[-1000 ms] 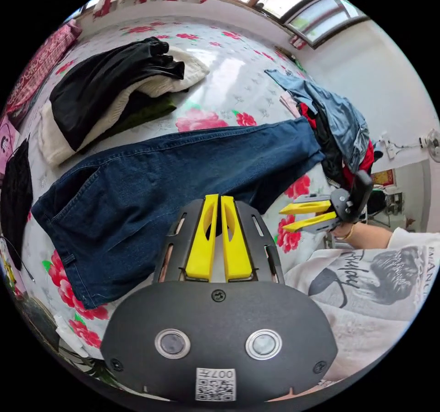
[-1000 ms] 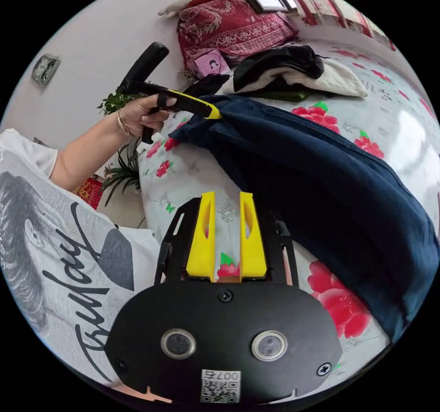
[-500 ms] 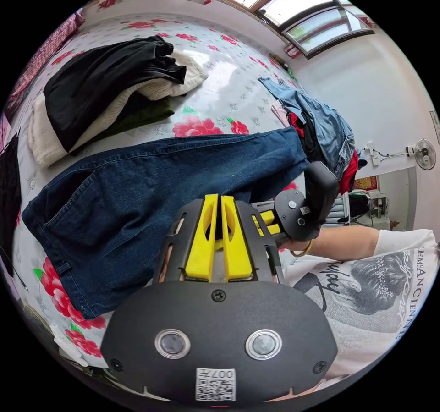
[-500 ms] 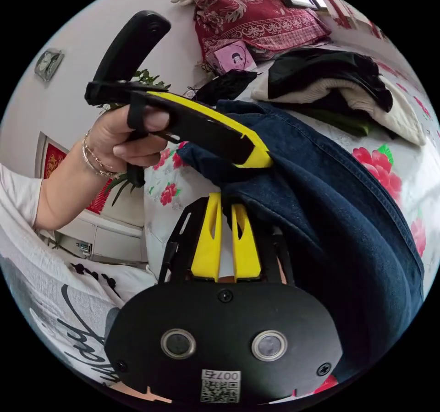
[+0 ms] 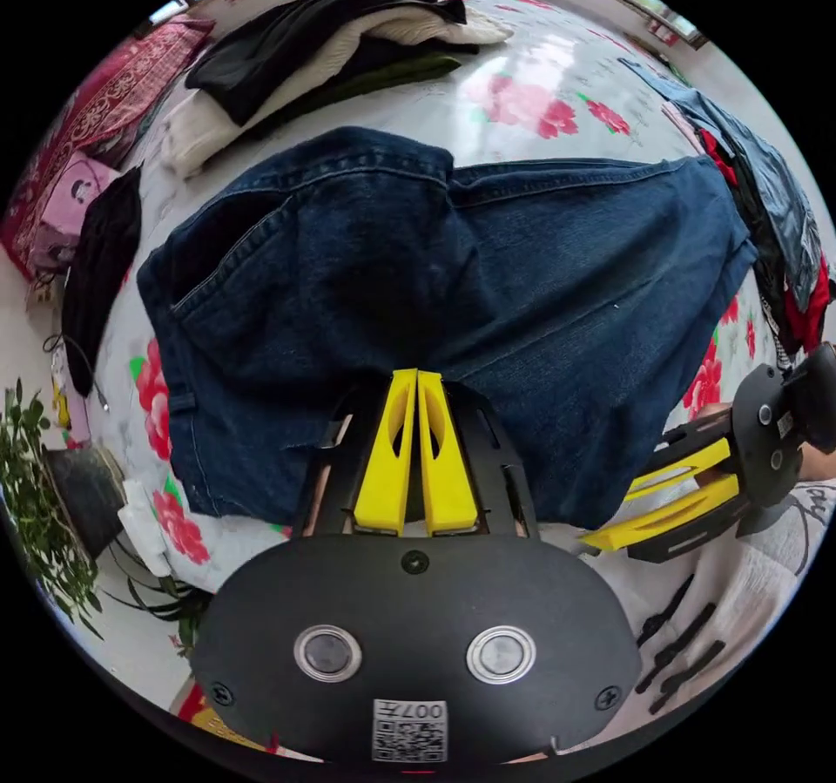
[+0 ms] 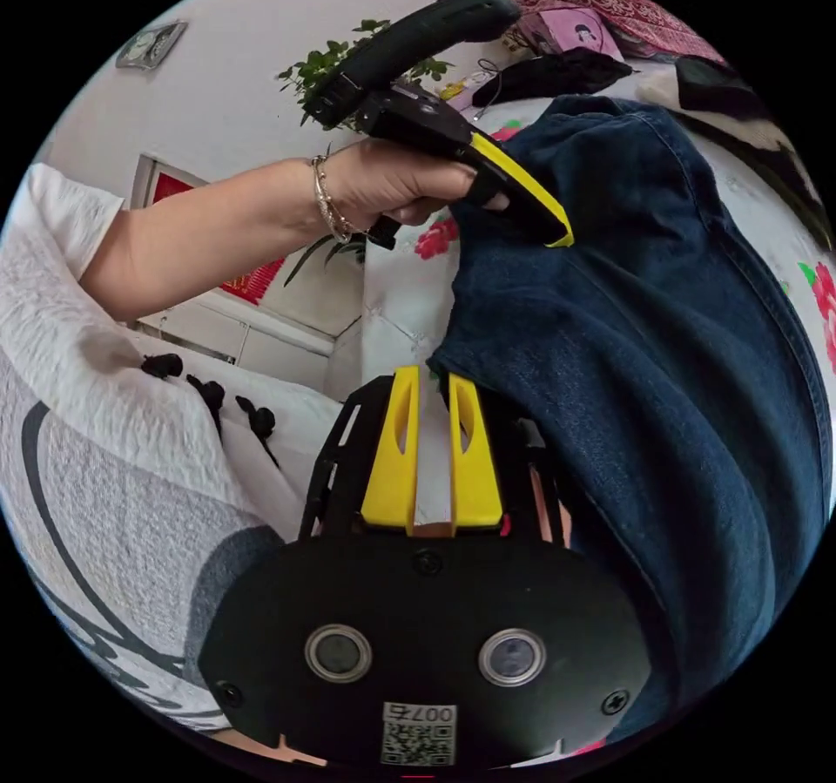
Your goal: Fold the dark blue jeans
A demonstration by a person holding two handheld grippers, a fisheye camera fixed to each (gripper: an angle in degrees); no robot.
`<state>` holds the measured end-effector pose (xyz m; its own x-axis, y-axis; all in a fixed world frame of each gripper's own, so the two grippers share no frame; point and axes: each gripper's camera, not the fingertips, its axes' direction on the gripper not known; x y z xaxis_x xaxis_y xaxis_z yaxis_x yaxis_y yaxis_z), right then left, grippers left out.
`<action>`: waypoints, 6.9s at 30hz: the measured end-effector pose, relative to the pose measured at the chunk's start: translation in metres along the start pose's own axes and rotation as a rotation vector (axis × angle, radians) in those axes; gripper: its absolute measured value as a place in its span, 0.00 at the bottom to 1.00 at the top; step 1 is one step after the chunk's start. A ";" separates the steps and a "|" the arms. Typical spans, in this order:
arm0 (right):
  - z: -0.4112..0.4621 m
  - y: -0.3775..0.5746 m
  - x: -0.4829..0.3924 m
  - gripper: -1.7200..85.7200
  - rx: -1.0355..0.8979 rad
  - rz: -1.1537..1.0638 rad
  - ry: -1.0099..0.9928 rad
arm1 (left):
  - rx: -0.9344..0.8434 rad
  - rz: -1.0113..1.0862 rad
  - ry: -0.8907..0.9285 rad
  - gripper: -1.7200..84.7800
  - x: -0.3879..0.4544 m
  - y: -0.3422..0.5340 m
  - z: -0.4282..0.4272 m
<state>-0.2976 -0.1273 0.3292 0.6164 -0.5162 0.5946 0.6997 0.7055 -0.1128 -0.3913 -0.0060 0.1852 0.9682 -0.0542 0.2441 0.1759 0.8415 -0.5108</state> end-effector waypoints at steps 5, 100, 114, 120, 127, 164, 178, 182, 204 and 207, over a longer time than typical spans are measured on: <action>-0.026 0.032 0.011 0.05 -0.030 0.039 -0.145 | -0.027 -0.218 -0.109 0.01 -0.030 0.045 -0.003; -0.310 0.180 -0.290 0.06 0.795 0.494 0.819 | 0.410 -0.995 0.943 0.09 -0.338 0.291 0.141; -0.111 0.051 -0.184 0.09 0.193 0.495 0.675 | 0.648 -0.684 0.933 0.02 -0.341 0.289 0.090; -0.165 0.118 -0.182 0.09 0.448 0.725 0.711 | 0.737 -0.022 0.812 0.02 -0.228 0.205 -0.045; -0.199 0.272 -0.174 0.09 0.765 1.126 0.663 | 0.538 0.727 0.912 0.07 0.041 0.137 -0.096; -0.456 0.311 -0.035 0.06 1.051 0.505 0.011 | 0.391 0.339 1.029 0.08 -0.107 -0.057 -0.082; -0.412 0.023 0.228 0.07 0.762 0.829 0.180 | 0.170 -0.250 0.365 0.16 -0.301 -0.218 0.020; -0.376 0.059 0.245 0.06 0.877 0.756 0.071 | 0.291 -0.298 0.460 0.18 -0.303 -0.203 0.042; -0.336 0.450 -0.006 0.08 0.630 1.313 0.831 | 0.058 0.166 0.200 0.08 0.064 -0.002 0.023; -0.339 0.484 -0.026 0.09 0.664 1.378 0.885 | 0.026 0.288 0.131 0.08 0.121 -0.010 0.018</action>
<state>0.1475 0.0624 -0.0103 0.7273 0.6432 -0.2395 -0.5612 0.7582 0.3320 -0.2791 -0.0116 0.2343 0.9925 0.1208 -0.0162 -0.1115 0.8456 -0.5221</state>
